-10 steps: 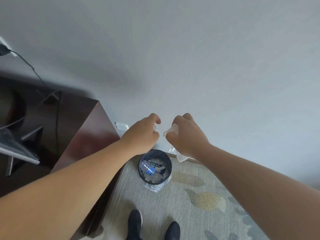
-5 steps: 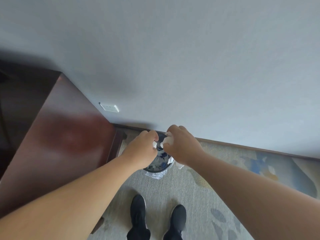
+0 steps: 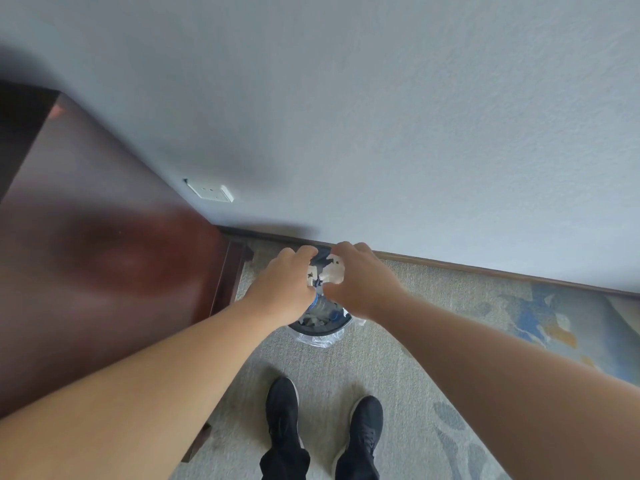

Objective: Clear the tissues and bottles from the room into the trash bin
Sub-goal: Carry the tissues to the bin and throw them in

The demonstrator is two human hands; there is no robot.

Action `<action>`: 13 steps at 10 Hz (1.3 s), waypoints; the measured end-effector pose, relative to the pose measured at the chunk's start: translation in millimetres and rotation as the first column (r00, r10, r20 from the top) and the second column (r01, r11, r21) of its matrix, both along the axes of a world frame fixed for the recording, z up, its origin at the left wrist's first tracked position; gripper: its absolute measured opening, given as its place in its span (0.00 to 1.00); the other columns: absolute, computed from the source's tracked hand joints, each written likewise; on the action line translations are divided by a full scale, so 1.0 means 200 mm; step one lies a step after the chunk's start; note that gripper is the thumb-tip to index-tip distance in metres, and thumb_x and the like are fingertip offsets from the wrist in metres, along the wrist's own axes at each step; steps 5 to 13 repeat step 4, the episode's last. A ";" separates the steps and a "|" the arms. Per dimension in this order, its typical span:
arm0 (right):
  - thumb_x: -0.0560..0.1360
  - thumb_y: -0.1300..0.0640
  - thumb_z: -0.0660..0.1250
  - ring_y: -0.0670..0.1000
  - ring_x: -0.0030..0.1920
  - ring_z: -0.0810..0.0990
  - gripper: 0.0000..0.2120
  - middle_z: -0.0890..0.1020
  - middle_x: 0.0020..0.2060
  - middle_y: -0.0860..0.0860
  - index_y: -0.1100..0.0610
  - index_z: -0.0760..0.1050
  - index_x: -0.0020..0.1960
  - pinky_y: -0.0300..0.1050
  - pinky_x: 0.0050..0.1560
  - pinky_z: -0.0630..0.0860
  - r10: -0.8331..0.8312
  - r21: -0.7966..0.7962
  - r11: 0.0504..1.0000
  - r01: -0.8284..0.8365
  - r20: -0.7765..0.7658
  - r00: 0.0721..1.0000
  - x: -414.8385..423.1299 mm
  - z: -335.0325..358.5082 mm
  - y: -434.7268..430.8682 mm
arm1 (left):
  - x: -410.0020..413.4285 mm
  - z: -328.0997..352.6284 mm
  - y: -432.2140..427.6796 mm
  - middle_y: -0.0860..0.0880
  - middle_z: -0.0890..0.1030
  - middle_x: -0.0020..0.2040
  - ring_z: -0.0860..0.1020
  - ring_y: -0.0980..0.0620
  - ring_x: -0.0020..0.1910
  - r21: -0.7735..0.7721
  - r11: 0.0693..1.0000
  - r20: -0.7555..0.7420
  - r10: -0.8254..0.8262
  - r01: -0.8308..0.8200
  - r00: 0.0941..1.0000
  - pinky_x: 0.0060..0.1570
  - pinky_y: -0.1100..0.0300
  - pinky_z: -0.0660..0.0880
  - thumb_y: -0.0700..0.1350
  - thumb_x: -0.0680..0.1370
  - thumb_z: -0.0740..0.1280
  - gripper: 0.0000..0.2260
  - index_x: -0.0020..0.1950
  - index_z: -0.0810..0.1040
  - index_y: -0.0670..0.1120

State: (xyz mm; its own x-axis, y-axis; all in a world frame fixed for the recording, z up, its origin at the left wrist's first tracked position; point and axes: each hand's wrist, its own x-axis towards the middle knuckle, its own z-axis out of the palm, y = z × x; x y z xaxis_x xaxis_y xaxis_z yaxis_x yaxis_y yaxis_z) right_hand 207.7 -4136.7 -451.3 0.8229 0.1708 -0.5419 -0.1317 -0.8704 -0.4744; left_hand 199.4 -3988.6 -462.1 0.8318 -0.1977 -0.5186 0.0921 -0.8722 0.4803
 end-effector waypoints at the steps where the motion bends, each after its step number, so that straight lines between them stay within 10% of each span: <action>1: 0.72 0.49 0.69 0.55 0.62 0.72 0.34 0.65 0.67 0.52 0.50 0.59 0.74 0.47 0.58 0.73 0.030 -0.025 0.999 -0.030 -0.009 1.000 0.01 -0.03 -0.02 | 0.01 -0.02 0.01 0.43 0.68 0.63 0.69 0.43 0.62 0.032 0.999 0.011 0.000 0.000 1.000 0.56 0.53 0.71 0.42 0.76 0.64 0.28 0.75 0.59 0.50; 13: 0.74 0.49 0.64 0.52 0.60 0.74 0.27 0.69 0.66 0.50 0.50 0.64 0.72 0.46 0.54 0.74 0.013 -0.021 1.000 -0.011 0.092 0.996 -0.01 0.09 -0.07 | 0.01 0.10 0.04 0.45 0.67 0.65 0.68 0.46 0.64 0.025 1.000 0.060 0.005 -0.006 0.998 0.52 0.58 0.67 0.45 0.78 0.63 0.22 0.72 0.64 0.49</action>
